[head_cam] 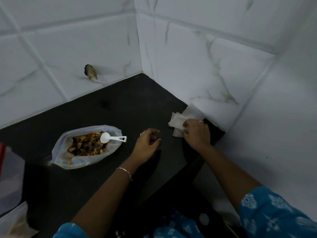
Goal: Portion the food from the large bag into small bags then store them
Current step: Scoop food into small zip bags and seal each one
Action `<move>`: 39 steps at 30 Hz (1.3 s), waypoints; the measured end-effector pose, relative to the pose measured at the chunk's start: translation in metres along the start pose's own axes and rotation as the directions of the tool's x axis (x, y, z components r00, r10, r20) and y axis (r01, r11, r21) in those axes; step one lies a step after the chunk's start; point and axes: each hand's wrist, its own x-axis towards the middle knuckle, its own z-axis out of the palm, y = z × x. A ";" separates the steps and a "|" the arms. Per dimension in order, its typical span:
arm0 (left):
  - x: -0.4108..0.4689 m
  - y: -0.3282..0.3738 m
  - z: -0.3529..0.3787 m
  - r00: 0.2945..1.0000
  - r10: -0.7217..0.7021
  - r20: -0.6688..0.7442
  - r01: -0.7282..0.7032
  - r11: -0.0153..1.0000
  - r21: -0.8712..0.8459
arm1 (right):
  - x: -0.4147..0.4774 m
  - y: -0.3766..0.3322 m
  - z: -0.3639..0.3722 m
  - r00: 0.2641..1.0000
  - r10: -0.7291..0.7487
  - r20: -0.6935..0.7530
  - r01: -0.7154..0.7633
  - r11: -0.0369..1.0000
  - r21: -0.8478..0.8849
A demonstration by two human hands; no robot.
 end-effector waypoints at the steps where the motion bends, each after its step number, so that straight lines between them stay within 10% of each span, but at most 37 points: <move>1: 0.001 0.000 0.000 1.000 -0.007 0.005 0.007 1.000 -0.005 | 0.001 0.001 0.001 1.000 -0.020 -0.002 0.020 1.000 -0.012; 13: 0.002 0.027 -0.025 0.993 -0.010 -0.117 -0.022 0.963 -0.268 | 0.016 -0.040 -0.039 0.972 0.086 -0.221 0.037 0.867 0.497; 20: -0.016 0.052 -0.082 0.975 -0.052 -0.215 -0.049 0.897 -0.440 | 0.023 -0.099 -0.067 0.988 -0.028 0.149 -0.103 0.595 0.797; 39: -0.133 0.018 -0.167 0.908 -0.362 -0.208 0.117 0.699 -0.705 | -0.004 -0.236 -0.034 0.786 -0.444 0.431 -0.084 0.614 0.785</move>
